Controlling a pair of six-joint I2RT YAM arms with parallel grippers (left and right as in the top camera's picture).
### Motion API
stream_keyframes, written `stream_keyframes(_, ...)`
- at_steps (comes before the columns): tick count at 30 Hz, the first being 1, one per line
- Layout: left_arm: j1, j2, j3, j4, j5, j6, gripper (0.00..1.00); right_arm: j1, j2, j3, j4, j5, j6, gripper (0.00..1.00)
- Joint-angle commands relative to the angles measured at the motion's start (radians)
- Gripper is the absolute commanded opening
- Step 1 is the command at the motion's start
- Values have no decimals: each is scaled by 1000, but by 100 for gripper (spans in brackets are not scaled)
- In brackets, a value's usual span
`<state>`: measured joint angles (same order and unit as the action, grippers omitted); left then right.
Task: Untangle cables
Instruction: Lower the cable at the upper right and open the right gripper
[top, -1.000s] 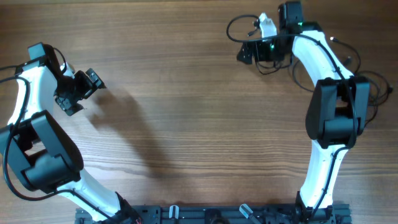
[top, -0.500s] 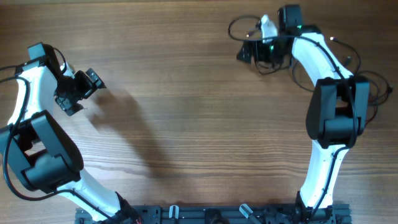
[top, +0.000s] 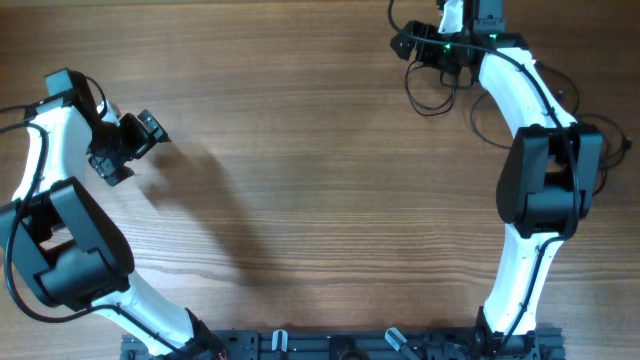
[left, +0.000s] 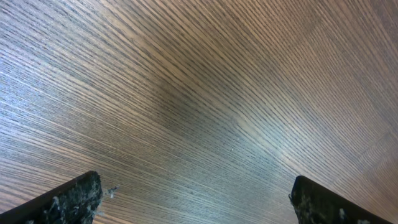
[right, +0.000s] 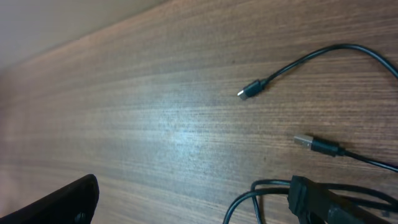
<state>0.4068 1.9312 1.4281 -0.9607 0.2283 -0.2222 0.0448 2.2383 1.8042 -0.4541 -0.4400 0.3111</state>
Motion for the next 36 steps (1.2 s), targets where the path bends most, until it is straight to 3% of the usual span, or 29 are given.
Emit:
stream_keyframes(1,1,-20,6,2,-10,-2,100,5,-13,-24,36,28,58,100)
stream_keyframes(25,1,-20,6,2,-10,-2,100,4,121,-112,95,125,58,100)
stream_keyframes(31,1,-20,6,2,-10,-2,100,-16,7,-112,49,-2,50,100)
stream_keyframes(36,1,-20,6,2,-10,-2,100,-18,-84,-112,-63,43,-95,100)
